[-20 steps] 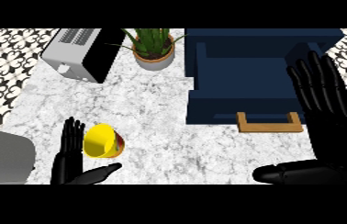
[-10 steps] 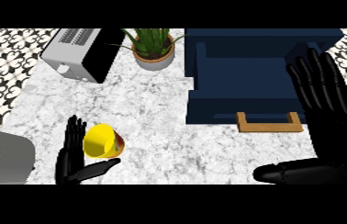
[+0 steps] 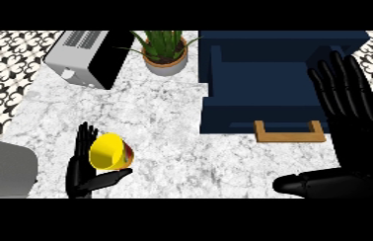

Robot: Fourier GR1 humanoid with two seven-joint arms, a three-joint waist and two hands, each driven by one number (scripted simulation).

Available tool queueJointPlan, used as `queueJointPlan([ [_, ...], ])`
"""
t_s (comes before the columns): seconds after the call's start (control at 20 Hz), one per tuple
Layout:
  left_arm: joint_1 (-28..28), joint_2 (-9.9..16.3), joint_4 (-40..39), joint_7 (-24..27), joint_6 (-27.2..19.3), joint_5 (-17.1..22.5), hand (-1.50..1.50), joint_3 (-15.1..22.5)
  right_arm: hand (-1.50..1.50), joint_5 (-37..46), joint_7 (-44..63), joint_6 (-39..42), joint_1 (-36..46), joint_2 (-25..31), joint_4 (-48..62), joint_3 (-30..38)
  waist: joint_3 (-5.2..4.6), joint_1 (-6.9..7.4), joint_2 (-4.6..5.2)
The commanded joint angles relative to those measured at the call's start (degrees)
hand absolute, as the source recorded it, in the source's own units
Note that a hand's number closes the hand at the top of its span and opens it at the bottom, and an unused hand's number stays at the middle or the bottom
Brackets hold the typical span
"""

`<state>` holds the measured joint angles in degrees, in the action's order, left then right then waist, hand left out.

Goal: Pick up the cup, place it into the drawer and close the drawer

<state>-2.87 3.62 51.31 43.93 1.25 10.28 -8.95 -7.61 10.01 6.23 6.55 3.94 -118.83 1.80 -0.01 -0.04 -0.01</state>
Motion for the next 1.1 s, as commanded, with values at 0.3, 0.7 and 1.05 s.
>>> queueJointPlan([
  [0.3,-7.2,0.8,-9.2,1.6,4.6,3.2,-1.5,-2.0,-1.5,-0.2,0.2,1.2,-0.3,0.9,0.3,0.4,0.0,-0.11,0.05],
  [0.7,-3.1,1.2,-8.1,4.4,14.4,5.2,-1.5,-0.4,-1.5,-0.3,2.4,0.1,-1.9,-0.2,-2.3,-0.7,0.01,0.05,-0.01],
  [1.05,-9.6,-0.5,-16.6,9.7,16.4,4.9,1.5,-0.7,-1.5,-2.7,2.6,1.6,-3.4,1.4,-4.5,1.8,-0.01,-0.3,0.03],
])
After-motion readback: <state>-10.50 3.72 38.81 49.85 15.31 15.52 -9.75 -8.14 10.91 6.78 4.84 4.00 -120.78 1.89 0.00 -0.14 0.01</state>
